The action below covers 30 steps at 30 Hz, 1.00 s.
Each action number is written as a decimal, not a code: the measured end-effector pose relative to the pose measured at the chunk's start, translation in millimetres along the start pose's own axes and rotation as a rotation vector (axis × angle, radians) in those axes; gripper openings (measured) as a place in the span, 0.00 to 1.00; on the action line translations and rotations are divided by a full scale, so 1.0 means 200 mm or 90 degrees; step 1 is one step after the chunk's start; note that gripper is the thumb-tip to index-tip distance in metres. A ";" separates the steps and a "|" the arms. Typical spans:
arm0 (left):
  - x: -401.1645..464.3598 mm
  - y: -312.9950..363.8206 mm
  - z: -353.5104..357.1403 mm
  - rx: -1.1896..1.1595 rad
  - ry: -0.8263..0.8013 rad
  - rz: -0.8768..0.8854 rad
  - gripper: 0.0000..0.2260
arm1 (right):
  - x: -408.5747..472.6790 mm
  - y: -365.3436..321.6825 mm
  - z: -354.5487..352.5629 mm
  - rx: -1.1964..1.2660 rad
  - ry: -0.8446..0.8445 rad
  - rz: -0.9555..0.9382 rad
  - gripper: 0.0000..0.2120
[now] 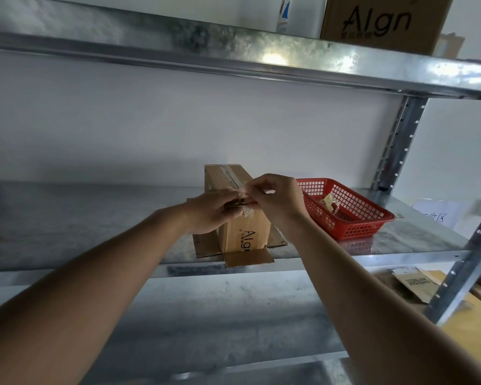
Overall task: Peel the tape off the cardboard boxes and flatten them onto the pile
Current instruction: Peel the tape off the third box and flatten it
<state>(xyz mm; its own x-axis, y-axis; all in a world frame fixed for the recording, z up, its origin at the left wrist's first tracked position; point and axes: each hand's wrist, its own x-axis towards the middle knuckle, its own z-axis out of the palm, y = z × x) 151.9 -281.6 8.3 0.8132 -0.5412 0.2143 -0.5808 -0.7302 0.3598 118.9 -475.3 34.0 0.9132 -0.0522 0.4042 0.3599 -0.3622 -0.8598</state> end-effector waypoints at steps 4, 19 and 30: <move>0.00 0.02 -0.01 0.002 0.001 0.012 0.14 | 0.00 0.00 0.06 -0.041 0.034 -0.021 0.11; 0.05 -0.04 -0.16 0.029 -0.093 0.002 0.19 | 0.04 0.05 0.07 -0.098 0.054 -0.026 0.13; 0.08 -0.04 -0.13 0.255 0.031 0.058 0.38 | 0.04 0.01 0.01 0.218 0.023 0.111 0.06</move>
<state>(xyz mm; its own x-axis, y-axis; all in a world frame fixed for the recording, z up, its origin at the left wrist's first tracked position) 171.2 -273.3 32.1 0.7529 -0.5979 0.2751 -0.6120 -0.7898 -0.0418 127.6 -474.3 35.7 0.9611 -0.1208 0.2482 0.2485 -0.0127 -0.9685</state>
